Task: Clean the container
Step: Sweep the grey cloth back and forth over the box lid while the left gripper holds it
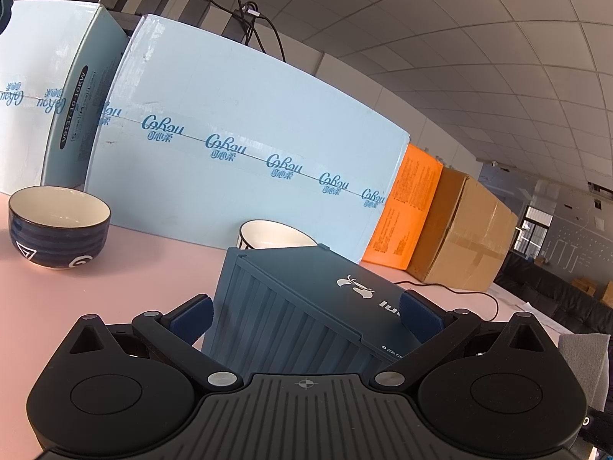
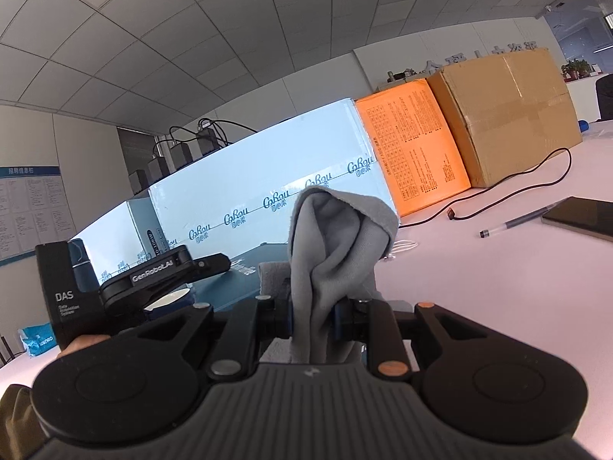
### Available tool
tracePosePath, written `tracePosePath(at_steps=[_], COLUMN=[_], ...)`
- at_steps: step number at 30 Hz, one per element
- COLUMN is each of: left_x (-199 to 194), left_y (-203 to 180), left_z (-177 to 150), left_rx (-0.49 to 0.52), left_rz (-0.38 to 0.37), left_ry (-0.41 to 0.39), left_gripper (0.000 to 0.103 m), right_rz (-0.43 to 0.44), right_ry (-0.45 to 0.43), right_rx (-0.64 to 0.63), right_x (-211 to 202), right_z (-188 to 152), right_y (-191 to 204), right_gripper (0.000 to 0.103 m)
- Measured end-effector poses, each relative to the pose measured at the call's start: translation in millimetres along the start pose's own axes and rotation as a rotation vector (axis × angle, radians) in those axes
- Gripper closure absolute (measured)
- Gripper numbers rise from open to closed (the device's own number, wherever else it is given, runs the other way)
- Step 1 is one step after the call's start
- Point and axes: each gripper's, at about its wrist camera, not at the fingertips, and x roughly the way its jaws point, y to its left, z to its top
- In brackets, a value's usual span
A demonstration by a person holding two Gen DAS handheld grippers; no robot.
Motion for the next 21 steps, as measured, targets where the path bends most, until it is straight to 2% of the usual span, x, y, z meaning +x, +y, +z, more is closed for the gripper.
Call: tracePosePath(at_steps=[8,21], left_x=[0.0,-0.6], left_y=[0.5,1.1], left_z=[0.2,-0.2], left_rx=[-0.002,-0.006], left_rz=[-0.002,-0.004], left_ry=[0.001,0.002], left_gripper=[0.000,0.000], right_rz=[-0.048,0.026], right_ry=[0.055,0.056], right_rx=[0.009,-0.030], right_x=[7.1,-9.4], right_z=[-7.2,-18.9], right_y=[-9.8,13.1], right_gripper=[0.080,0.080])
